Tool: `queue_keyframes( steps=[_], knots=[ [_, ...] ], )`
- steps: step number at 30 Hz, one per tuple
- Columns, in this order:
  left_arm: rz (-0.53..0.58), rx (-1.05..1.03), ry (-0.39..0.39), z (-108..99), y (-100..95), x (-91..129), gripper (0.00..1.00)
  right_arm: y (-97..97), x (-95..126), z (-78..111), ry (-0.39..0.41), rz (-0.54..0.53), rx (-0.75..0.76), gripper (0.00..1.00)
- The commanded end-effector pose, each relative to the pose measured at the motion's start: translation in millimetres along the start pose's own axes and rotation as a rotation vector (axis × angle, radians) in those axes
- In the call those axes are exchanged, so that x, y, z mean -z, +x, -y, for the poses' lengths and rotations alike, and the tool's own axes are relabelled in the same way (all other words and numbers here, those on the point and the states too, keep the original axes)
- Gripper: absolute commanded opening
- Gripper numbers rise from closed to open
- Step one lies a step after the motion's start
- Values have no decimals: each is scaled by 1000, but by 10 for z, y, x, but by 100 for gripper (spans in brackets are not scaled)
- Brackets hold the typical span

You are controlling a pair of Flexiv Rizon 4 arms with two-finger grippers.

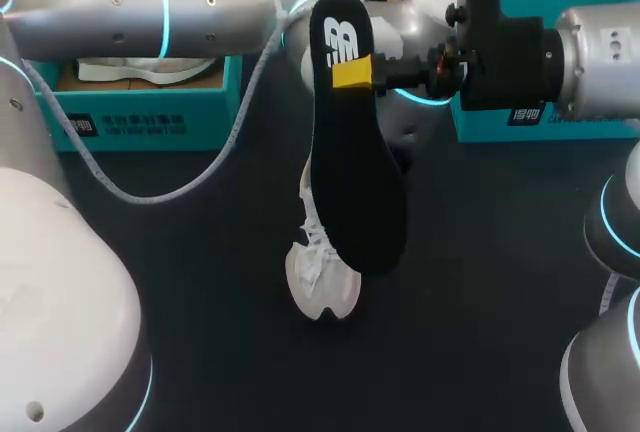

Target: Take the shoe out of the shoebox, open the shoe tongue, remove and reinsert the insole, then place the shoe into the shoebox

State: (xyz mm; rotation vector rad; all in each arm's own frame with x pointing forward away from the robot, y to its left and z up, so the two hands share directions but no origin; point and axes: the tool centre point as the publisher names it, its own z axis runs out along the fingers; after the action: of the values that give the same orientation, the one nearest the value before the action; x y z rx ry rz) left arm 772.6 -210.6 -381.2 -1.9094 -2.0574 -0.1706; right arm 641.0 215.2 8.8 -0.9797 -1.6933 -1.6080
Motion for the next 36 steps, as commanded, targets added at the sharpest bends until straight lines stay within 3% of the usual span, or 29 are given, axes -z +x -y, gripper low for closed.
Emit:
queue_keyframes(
  steps=[1,6,12,20,23,25,29,36],
  knots=[
    [81,1,-21,-15,251,282,100,-2,-35,-5,0,3,-2,0],
    [181,34,-70,-125,394,625,100,-2,-35,-5,0,3,-2,0],
    [303,72,-71,-384,575,994,100,-2,-35,-5,0,3,-2,0],
    [461,63,-44,-646,877,1299,100,-2,-35,-5,0,3,-2,0],
    [535,35,-50,-604,1032,1399,100,-31,149,-70,-88,38,-21,0],
    [595,3,-57,-561,1176,1481,100,-114,319,-139,-137,71,-83,0],
    [698,-35,-74,-506,1462,1612,100,-301,562,-277,-160,129,-180,0],
    [834,-46,-102,-404,1838,1748,100,-777,693,-513,-177,104,-287,0]
  ],
)
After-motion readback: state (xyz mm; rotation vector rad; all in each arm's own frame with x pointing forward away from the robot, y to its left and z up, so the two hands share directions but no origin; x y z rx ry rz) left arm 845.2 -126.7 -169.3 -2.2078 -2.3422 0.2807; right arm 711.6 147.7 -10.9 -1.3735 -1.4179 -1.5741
